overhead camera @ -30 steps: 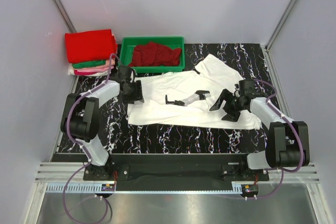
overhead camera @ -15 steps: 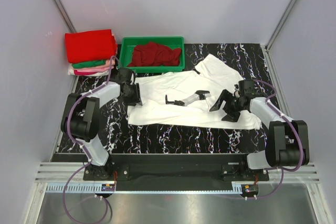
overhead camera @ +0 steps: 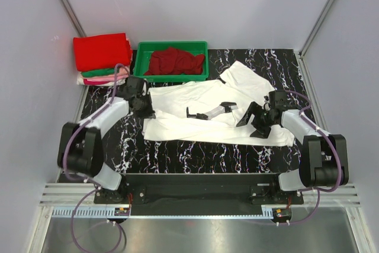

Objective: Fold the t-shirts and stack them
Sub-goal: Fold the tshirt

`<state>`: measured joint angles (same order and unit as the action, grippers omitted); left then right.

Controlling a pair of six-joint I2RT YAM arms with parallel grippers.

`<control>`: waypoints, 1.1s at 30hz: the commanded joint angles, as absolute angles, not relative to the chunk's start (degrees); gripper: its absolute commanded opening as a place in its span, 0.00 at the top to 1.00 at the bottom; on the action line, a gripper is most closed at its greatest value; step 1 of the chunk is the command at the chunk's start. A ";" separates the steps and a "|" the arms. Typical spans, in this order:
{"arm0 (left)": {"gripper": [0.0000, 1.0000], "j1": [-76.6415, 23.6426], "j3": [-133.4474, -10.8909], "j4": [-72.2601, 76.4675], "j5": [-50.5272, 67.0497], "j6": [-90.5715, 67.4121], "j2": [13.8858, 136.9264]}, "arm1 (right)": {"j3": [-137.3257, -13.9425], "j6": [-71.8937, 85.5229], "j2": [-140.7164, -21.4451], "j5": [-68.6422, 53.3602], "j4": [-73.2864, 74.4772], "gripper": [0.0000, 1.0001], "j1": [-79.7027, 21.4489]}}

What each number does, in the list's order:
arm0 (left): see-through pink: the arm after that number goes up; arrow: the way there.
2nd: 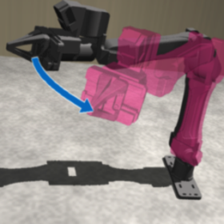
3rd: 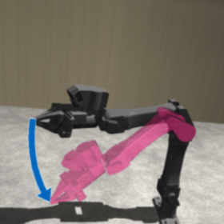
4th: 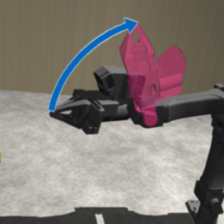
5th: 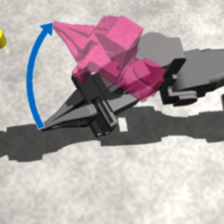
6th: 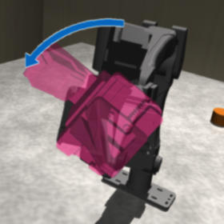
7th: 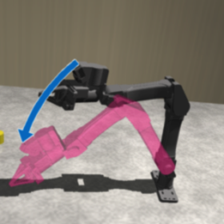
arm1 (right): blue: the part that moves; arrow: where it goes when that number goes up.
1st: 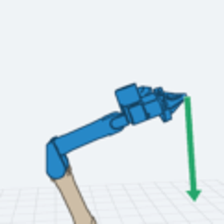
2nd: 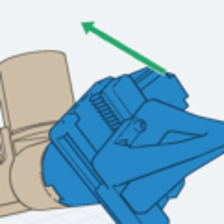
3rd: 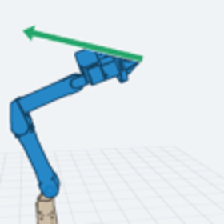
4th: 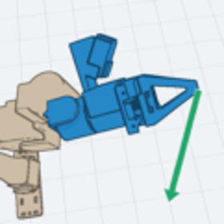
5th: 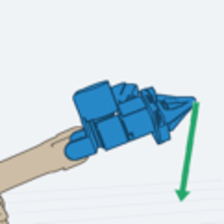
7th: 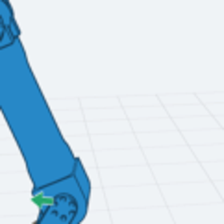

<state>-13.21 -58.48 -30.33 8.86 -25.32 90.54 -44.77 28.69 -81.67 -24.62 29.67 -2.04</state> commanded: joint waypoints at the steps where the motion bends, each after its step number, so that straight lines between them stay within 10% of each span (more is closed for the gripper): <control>1: 1.00 -13.45 -57.05 -33.65 3.26 -28.73 81.05 | -45.26 27.51 -82.09 -23.47 29.36 0.12 -2.37; 10: 0.84 -13.27 -52.48 -36.13 0.09 -30.67 80.68 | -45.88 27.33 -83.23 -23.64 29.35 0.12 -2.37; 19: 0.29 -11.51 -51.68 -35.77 -2.11 -30.94 79.55 | -46.23 27.16 -81.48 -23.47 30.50 0.12 -2.46; 33: 0.12 -18.98 -45.88 -23.74 8.25 -31.56 84.19 | -45.00 33.05 -80.41 -7.90 32.70 0.08 -0.97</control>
<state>-18.87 -47.27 -29.85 4.03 -31.18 80.97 -44.80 31.53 -78.17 -12.03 32.69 -1.54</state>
